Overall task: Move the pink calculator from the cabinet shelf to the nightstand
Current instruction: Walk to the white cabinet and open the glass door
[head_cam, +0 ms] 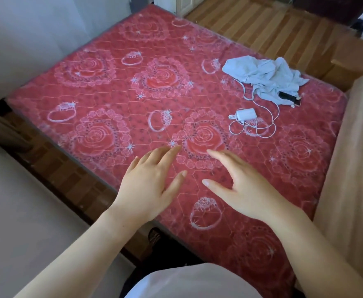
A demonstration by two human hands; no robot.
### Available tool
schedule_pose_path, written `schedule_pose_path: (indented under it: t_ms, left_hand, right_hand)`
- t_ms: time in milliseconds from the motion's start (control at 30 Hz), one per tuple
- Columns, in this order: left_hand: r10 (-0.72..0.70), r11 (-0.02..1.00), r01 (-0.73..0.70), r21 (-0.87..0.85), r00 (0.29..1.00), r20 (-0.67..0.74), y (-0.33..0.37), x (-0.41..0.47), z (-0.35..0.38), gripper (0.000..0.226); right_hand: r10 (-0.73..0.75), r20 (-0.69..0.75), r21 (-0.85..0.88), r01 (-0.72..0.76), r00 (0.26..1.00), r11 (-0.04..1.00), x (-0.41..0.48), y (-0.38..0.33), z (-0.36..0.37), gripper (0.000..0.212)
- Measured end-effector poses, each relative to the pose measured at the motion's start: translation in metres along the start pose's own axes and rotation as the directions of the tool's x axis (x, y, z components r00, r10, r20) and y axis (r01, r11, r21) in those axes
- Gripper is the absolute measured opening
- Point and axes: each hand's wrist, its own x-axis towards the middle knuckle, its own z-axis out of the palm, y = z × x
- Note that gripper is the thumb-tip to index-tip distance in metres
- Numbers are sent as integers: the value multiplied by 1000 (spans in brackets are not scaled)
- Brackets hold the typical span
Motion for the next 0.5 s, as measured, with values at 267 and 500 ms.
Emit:
schedule_pose_path:
  t_ms: [267,500]
  left_hand:
    - [-67,997,68,20,997,-41,-23,0,-12,56]
    - [-301,954,295,-61,935,-187,-32,-16,-21,57]
  right_hand:
    - [-55,45,100,50,997,994,30,-19,4,60]
    - [-196,107,135,181,975,974,65,-26,8,58]
